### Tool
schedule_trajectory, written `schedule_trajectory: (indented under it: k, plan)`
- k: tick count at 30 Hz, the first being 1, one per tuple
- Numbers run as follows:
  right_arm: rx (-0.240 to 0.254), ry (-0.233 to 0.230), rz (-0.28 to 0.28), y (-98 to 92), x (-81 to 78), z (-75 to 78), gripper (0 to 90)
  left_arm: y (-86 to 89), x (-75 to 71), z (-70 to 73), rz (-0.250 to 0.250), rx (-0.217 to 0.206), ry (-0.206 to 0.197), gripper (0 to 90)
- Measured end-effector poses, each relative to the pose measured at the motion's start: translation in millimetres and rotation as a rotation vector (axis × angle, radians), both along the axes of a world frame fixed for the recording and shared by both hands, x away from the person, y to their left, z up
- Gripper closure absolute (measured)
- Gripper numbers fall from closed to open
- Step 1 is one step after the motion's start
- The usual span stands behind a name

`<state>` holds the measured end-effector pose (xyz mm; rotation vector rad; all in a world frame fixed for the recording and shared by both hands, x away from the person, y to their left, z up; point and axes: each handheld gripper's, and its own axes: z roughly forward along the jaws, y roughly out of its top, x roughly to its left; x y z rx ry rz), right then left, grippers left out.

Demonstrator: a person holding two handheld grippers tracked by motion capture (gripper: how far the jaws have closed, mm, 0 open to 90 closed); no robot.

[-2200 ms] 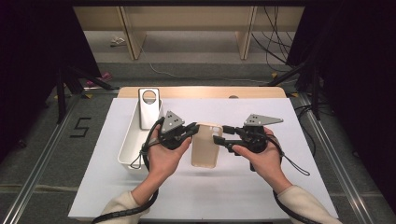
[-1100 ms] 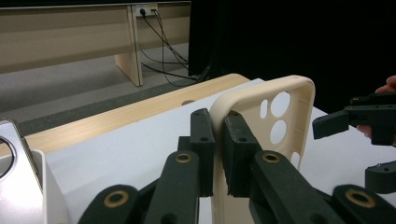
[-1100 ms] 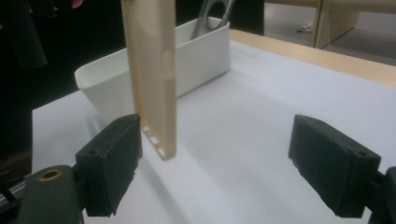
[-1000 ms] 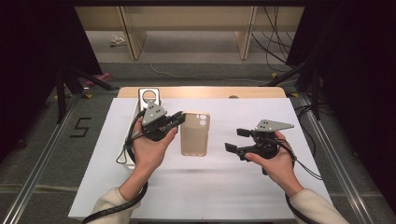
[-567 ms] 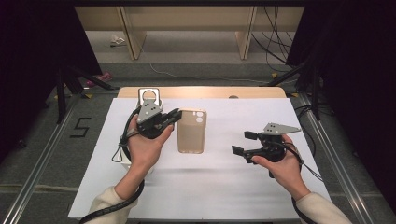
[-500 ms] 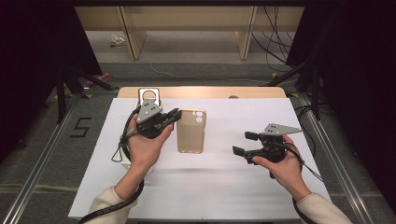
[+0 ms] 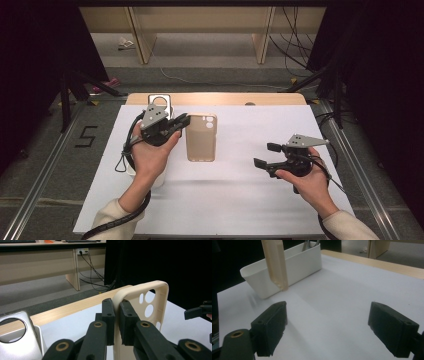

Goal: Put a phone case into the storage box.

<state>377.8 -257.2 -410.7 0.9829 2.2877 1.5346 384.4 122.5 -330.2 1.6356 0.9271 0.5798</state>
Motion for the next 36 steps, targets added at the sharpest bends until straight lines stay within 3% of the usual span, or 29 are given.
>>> schedule_trajectory:
  k: [17,36]
  plan:
    - [-0.004,0.002,-0.013,-9.5,-6.5,-1.9,16.4,18.2,-0.3,12.4,0.042,-0.006,-0.030,83.4]
    - [-0.009,0.003,-0.026,-15.2,-10.1,-3.5,16.4,37.6,0.5,22.4,0.070,-0.014,-0.037,83.4]
